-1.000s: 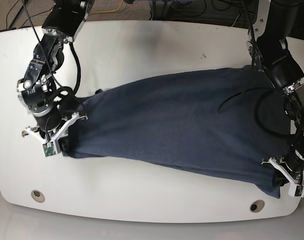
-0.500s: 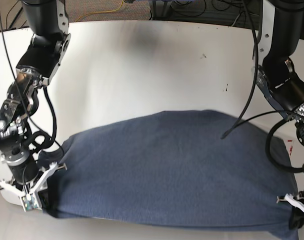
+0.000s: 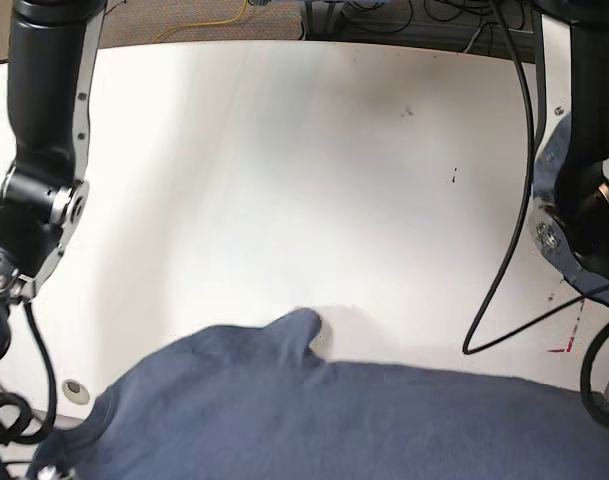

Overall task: Layout the t-shirt on the table in an organized manner, then fold the t-shirt properly
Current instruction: 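Lift the shirt with both grippers and swing it up off the table, then lay the shirt down flat, front up, with both grippers holding one side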

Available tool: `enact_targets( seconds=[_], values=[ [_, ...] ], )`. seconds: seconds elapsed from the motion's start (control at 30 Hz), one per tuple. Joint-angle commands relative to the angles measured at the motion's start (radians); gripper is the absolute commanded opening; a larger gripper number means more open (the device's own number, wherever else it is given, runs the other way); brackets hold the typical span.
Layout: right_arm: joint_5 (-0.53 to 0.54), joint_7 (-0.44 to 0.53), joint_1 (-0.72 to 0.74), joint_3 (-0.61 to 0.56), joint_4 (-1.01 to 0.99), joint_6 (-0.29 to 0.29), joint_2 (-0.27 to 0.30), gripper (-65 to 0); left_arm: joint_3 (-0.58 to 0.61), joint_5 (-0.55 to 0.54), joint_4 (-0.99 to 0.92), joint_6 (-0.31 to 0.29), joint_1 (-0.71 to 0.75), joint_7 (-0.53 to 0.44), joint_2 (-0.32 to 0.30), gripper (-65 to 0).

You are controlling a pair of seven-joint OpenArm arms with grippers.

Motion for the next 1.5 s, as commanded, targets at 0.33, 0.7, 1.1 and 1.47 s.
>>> enact_targets(
  seconds=[0.33, 0.7, 1.1, 1.47],
  values=[
    [-0.026, -0.017, 0.2, -0.103, -0.027, 0.0, 0.071, -62.5, 0.013, 0.008, -0.061, 0.011, -0.144, -0.033, -0.012, -65.0],
    [-0.028, -0.093, -0.198, 0.043, 0.232, 0.052, 0.104, -62.6, 0.004, 0.005, 0.016, 0.006, 0.103, -0.04, -0.012, -65.0],
    [-0.025, -0.043, -0.859, 0.308, 0.36, 0.057, -0.066, -62.8, -0.056, 0.005, 0.182, -0.055, 0.579, -0.042, -0.011, -65.0],
    [-0.031, 0.148, -1.273, 0.394, 0.337, 0.057, -0.25, -62.8, -0.206, 0.005, 0.197, -0.167, 0.988, -0.045, 0.021, -65.0]
  ],
)
